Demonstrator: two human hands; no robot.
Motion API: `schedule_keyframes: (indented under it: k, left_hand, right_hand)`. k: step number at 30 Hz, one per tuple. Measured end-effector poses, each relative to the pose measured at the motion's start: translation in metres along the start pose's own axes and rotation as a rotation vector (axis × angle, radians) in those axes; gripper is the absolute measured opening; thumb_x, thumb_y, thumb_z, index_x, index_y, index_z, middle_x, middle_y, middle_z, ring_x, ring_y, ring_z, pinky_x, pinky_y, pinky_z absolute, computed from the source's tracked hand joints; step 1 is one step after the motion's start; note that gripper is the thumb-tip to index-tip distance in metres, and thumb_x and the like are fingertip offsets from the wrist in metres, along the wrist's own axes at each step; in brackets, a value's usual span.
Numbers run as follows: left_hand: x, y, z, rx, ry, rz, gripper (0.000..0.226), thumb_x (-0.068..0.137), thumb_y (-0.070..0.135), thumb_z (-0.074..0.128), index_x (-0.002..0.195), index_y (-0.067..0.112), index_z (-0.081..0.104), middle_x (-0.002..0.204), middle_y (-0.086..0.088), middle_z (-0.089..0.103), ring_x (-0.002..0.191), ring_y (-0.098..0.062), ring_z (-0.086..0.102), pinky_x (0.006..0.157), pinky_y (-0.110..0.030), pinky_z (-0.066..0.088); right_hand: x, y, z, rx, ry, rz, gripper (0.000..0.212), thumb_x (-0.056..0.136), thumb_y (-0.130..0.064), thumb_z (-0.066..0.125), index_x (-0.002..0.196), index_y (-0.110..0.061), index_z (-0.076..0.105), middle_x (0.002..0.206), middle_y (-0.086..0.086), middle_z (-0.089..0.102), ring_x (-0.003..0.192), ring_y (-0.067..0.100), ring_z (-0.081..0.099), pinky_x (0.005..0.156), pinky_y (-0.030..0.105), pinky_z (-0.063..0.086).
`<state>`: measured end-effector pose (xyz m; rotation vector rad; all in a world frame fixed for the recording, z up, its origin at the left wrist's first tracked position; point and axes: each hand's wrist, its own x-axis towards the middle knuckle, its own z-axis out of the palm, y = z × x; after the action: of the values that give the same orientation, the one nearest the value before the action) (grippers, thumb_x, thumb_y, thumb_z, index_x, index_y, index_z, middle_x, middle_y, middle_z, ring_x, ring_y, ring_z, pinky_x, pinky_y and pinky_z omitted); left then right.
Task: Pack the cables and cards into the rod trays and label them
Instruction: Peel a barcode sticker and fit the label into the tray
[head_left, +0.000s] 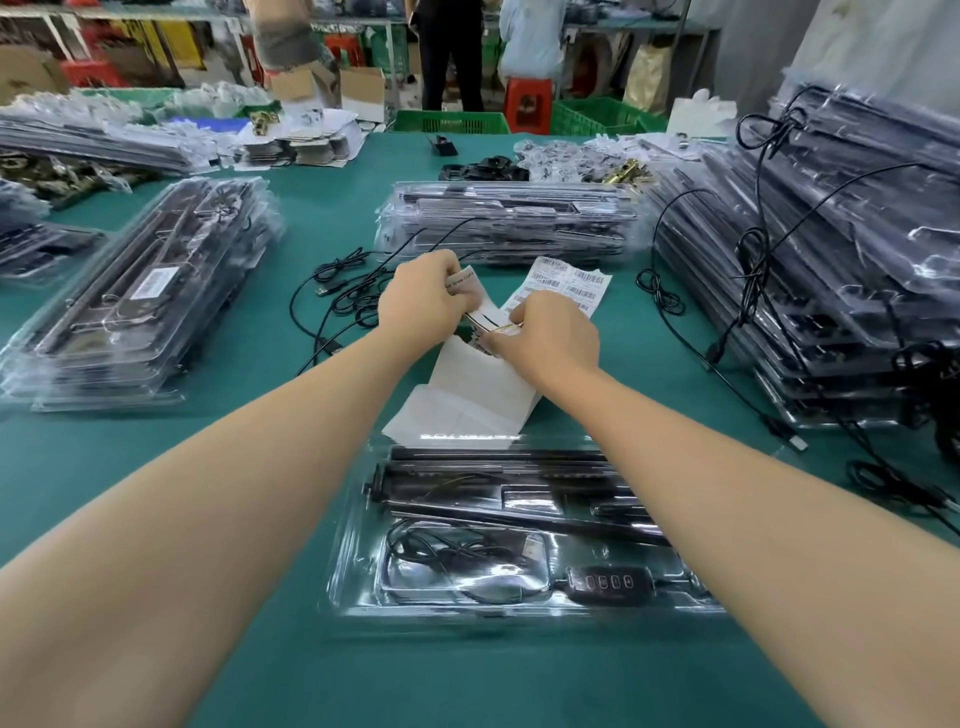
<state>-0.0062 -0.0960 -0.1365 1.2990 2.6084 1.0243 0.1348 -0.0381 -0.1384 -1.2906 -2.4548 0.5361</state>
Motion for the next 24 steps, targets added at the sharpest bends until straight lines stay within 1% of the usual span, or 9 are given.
schedule_keyframes:
  k: [3,5,7,9,12,14,17,21,24]
  left_hand:
    - [0.006,-0.006,-0.011,-0.097,0.16,-0.125,0.017,0.089,0.016,0.06,0.081,0.017,0.045,0.074,0.0,0.051,0.074,-0.027,0.049,0.054,-0.032,0.035]
    - [0.006,-0.007,-0.026,-0.288,0.252,-0.207,0.019,0.088,0.018,0.064,0.082,0.015,0.046,0.083,-0.003,0.058,0.076,-0.026,0.052,0.06,-0.035,0.044]
    - [-0.004,-0.007,-0.044,-0.407,0.263,-0.206,0.018,0.087,0.019,0.071,0.092,0.015,0.054,0.09,0.0,0.065,0.081,-0.024,0.061,0.064,-0.026,0.05]
    - [-0.027,-0.005,-0.063,-0.516,0.204,-0.169,0.03,0.085,0.018,0.076,0.107,0.02,0.056,0.098,-0.003,0.071,0.088,-0.024,0.071,0.072,-0.028,0.057]
    - [-0.079,-0.009,-0.092,-0.553,0.109,-0.08,0.047,0.084,0.017,0.08,0.12,0.033,0.055,0.088,-0.003,0.072,0.073,-0.016,0.067,0.066,-0.033,0.055]
    - [-0.117,-0.016,-0.111,-0.535,0.086,-0.032,0.035,0.086,0.014,0.08,0.111,0.034,0.066,0.086,-0.001,0.073,0.069,-0.013,0.064,0.067,-0.032,0.054]
    - [-0.179,-0.023,-0.13,-0.579,-0.021,-0.025,0.016,0.083,0.022,0.083,0.096,0.031,0.079,0.083,0.005,0.075,0.071,-0.006,0.065,0.069,-0.014,0.052]
    - [-0.259,-0.033,-0.141,-0.714,-0.17,-0.101,0.055,0.063,0.025,0.095,0.114,0.034,0.077,0.109,0.001,0.078,0.093,-0.012,0.074,0.084,-0.015,0.055]
    - [-0.295,-0.033,-0.133,-0.783,-0.239,-0.104,0.066,0.056,0.044,0.098,0.116,0.028,0.077,0.108,-0.01,0.077,0.092,-0.026,0.074,0.085,-0.024,0.058]
  right_hand:
    - [-0.002,0.002,0.001,-0.042,0.018,-0.014,0.045,0.084,-0.051,0.075,0.067,-0.019,0.049,0.068,-0.003,0.051,0.076,0.029,0.052,0.068,0.034,0.036]
    - [-0.003,0.002,0.001,-0.042,0.014,-0.006,0.041,0.086,-0.051,0.073,0.072,-0.019,0.051,0.078,0.0,0.058,0.081,0.03,0.054,0.074,0.036,0.04]
    - [-0.006,0.0,-0.001,-0.065,-0.009,-0.022,0.039,0.089,-0.053,0.07,0.079,-0.018,0.056,0.086,0.002,0.062,0.089,0.031,0.056,0.081,0.038,0.04]
    - [-0.012,-0.003,-0.008,-0.103,-0.053,-0.064,0.04,0.092,-0.055,0.066,0.101,-0.016,0.066,0.106,0.004,0.065,0.108,0.03,0.056,0.091,0.041,0.039]
    - [-0.044,-0.003,-0.028,-0.108,-0.06,-0.255,0.053,0.095,-0.052,0.061,0.135,-0.018,0.058,0.134,0.003,0.056,0.131,0.025,0.044,0.105,0.044,0.037]
    - [-0.088,0.003,-0.042,-0.005,0.011,-0.462,0.044,0.095,-0.048,0.062,0.13,-0.021,0.061,0.129,-0.001,0.057,0.126,0.021,0.046,0.104,0.04,0.037]
    - [-0.166,0.022,-0.054,0.087,-0.033,-0.717,0.037,0.091,-0.054,0.064,0.115,-0.026,0.065,0.116,-0.009,0.058,0.113,0.014,0.053,0.097,0.033,0.042]
    - [-0.221,0.043,-0.051,-0.054,-0.03,-0.873,0.029,0.087,-0.05,0.074,0.101,-0.025,0.069,0.109,-0.01,0.064,0.105,0.011,0.06,0.092,0.028,0.048]
    - [-0.231,0.047,-0.046,-0.079,0.027,-0.879,0.017,0.084,-0.033,0.082,0.096,-0.023,0.074,0.106,-0.009,0.07,0.102,0.011,0.067,0.083,0.028,0.057]
